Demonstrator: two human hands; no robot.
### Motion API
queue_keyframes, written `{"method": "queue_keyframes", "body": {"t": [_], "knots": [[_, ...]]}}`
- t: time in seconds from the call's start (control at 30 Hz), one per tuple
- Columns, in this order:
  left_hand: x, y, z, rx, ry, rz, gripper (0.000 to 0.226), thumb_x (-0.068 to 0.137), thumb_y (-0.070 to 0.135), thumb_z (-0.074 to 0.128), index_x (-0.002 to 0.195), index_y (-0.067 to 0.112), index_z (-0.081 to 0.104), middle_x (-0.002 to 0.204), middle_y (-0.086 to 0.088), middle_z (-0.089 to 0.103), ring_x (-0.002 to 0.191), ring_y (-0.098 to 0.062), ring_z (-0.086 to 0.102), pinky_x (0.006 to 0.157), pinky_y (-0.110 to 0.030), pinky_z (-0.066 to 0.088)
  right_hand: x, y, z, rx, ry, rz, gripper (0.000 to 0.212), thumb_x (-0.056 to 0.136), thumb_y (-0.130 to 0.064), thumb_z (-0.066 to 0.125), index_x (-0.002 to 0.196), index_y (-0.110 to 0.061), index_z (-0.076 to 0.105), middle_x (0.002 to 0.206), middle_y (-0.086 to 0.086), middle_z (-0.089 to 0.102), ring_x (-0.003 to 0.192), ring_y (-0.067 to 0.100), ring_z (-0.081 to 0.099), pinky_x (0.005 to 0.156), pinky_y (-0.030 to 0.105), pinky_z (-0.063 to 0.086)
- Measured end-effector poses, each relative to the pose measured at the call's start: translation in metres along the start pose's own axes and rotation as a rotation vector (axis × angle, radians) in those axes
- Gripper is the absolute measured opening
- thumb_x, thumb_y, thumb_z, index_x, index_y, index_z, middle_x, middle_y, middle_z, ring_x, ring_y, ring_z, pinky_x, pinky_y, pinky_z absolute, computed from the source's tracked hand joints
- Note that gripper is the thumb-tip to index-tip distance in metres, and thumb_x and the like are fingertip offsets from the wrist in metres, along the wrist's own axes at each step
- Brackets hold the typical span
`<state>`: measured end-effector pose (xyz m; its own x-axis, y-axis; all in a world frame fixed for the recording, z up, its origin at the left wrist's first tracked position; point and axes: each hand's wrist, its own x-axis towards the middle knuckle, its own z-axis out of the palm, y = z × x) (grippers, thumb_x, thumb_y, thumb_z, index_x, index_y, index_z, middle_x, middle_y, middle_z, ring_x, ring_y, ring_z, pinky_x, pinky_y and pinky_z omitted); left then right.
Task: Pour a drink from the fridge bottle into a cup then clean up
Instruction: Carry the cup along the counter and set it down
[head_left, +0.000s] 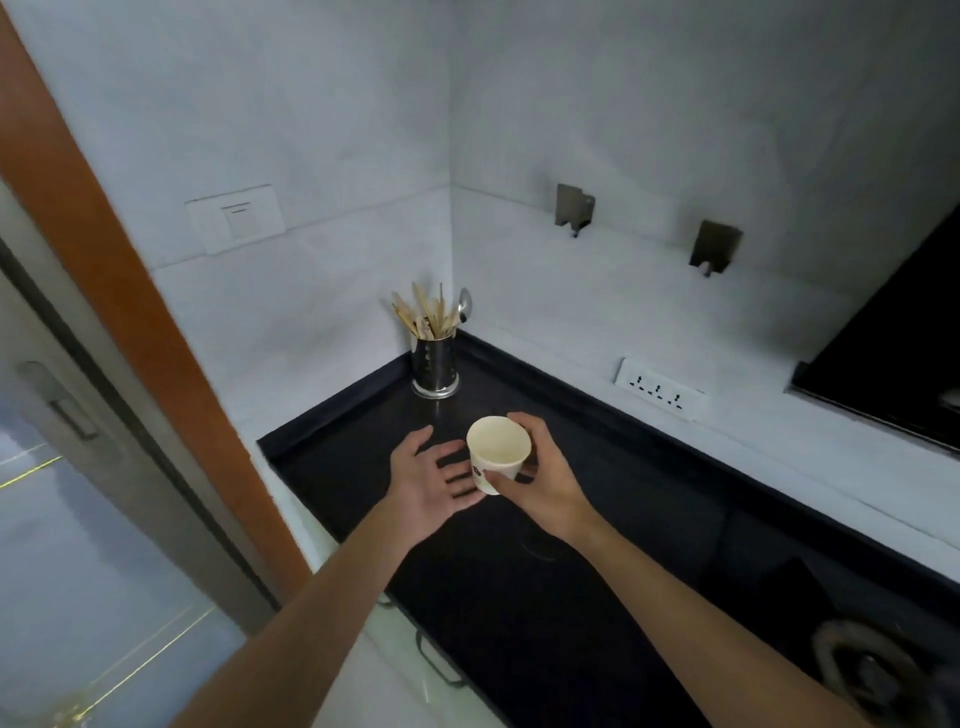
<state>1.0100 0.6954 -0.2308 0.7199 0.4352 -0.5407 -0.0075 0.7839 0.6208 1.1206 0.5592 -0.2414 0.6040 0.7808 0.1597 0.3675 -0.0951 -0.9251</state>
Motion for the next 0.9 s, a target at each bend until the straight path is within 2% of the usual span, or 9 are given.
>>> {"method": "queue_keyframes", "body": {"t": [0.13,0.23,0.37,0.43,0.5,0.63,0.8,0.9], "knots": [[0.021,-0.020,0.023,0.046,-0.068,-0.079,0.062,0.096,0.045,0.045,0.139,0.000,0.046,0.136,-0.033,0.051,0.124,-0.048,0.052,0.110,-0.060,0.036,-0.012,0.019,-0.027,-0.041,0.105,0.044,0.069,0.079,-0.017,0.081,0.135,-0.029,0.041,0.125,-0.023,0.051,0.118,0.002,0.053,0.092,0.030,0.055],[0.037,-0.034,0.039,0.090,-0.111,-0.144,0.061,0.097,0.045,0.044,0.139,0.001,0.047,0.136,-0.032,0.052,0.124,-0.048,0.052,0.109,-0.060,0.037,-0.023,0.029,-0.044,-0.057,0.180,0.098,0.069,0.079,-0.017,0.081,0.135,-0.028,0.042,0.125,-0.021,0.052,0.117,0.005,0.054,0.090,0.027,0.055],[0.058,-0.052,0.056,0.158,-0.168,-0.231,0.059,0.097,0.046,0.045,0.135,0.001,0.050,0.135,-0.032,0.053,0.123,-0.048,0.053,0.109,-0.061,0.038,-0.040,0.040,-0.059,-0.062,0.279,0.179,0.069,0.080,-0.016,0.081,0.136,-0.026,0.041,0.123,-0.019,0.053,0.113,-0.002,0.054,0.087,0.021,0.054],[0.066,-0.057,0.063,0.185,-0.194,-0.270,0.058,0.097,0.046,0.045,0.134,0.002,0.051,0.136,-0.031,0.052,0.124,-0.048,0.052,0.108,-0.061,0.038,-0.046,0.046,-0.064,-0.060,0.327,0.217,0.069,0.080,-0.015,0.081,0.135,-0.024,0.042,0.122,-0.018,0.054,0.111,-0.004,0.055,0.087,0.022,0.055],[0.076,-0.061,0.067,0.203,-0.215,-0.304,0.058,0.097,0.046,0.044,0.134,0.002,0.051,0.137,-0.031,0.052,0.125,-0.047,0.052,0.108,-0.061,0.038,-0.049,0.050,-0.067,-0.078,0.363,0.238,0.068,0.079,-0.016,0.081,0.135,-0.024,0.042,0.122,-0.018,0.053,0.112,0.000,0.056,0.088,0.024,0.055],[0.091,-0.064,0.066,0.238,-0.247,-0.359,0.058,0.097,0.046,0.043,0.135,0.002,0.051,0.137,-0.031,0.051,0.126,-0.047,0.051,0.110,-0.062,0.036,-0.050,0.058,-0.063,-0.100,0.422,0.270,0.068,0.079,-0.017,0.081,0.134,-0.024,0.042,0.123,-0.017,0.053,0.114,0.006,0.056,0.089,0.029,0.057],[0.111,-0.059,0.053,0.276,-0.245,-0.412,0.058,0.097,0.046,0.043,0.136,0.003,0.050,0.135,-0.030,0.054,0.124,-0.046,0.052,0.110,-0.061,0.036,-0.041,0.069,-0.042,-0.104,0.463,0.305,0.066,0.078,-0.019,0.082,0.132,-0.023,0.043,0.122,-0.019,0.053,0.113,-0.001,0.054,0.088,0.030,0.057],[0.123,-0.056,0.040,0.298,-0.229,-0.435,0.058,0.098,0.045,0.043,0.137,0.003,0.050,0.134,-0.029,0.054,0.124,-0.046,0.052,0.110,-0.061,0.036,-0.036,0.078,-0.025,-0.110,0.480,0.327,0.067,0.078,-0.020,0.082,0.132,-0.024,0.042,0.123,-0.018,0.052,0.115,0.001,0.054,0.089,0.031,0.057]]}}
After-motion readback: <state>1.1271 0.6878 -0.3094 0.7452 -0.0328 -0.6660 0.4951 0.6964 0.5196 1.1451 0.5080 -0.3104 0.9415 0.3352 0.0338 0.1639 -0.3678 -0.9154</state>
